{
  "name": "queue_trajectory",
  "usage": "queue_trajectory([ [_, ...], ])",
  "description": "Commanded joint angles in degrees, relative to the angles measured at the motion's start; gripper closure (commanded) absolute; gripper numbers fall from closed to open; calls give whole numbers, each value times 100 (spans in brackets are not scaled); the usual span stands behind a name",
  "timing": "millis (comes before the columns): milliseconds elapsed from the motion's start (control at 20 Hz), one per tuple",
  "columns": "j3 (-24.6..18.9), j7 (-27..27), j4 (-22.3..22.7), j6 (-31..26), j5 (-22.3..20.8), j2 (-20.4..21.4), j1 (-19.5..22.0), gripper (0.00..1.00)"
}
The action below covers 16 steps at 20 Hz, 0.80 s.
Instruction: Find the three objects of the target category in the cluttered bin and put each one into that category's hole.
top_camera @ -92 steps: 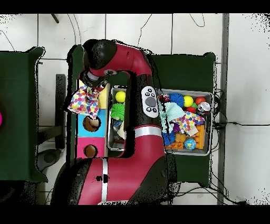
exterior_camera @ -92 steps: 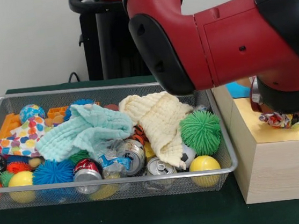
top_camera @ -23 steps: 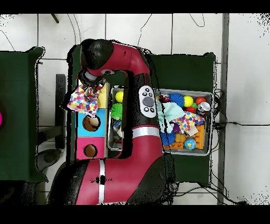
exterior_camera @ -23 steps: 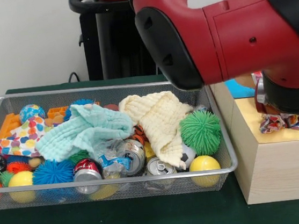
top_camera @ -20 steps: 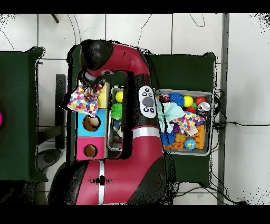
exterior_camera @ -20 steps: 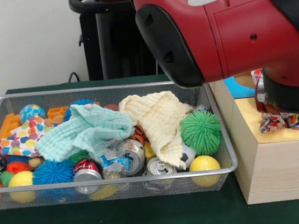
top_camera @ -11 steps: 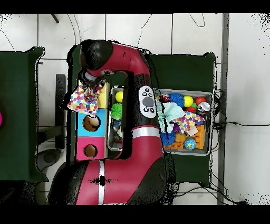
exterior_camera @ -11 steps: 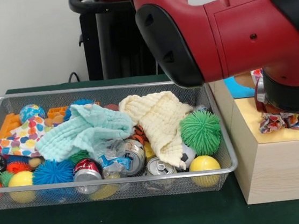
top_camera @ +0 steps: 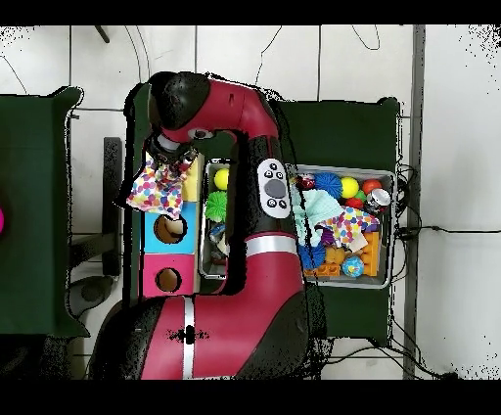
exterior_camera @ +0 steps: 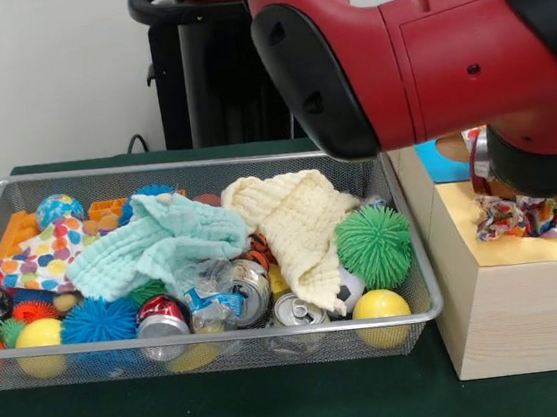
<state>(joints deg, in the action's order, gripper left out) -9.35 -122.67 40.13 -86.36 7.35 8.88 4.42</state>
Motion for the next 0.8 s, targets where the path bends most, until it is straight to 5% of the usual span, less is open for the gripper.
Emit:
queue_trajectory([
  [50,-6,-110,116,-912,-186,323,276,0],
  [500,51,-31,293,-188,-355,504,274,0],
  [800,-66,-105,247,1313,-431,241,211,0],
])
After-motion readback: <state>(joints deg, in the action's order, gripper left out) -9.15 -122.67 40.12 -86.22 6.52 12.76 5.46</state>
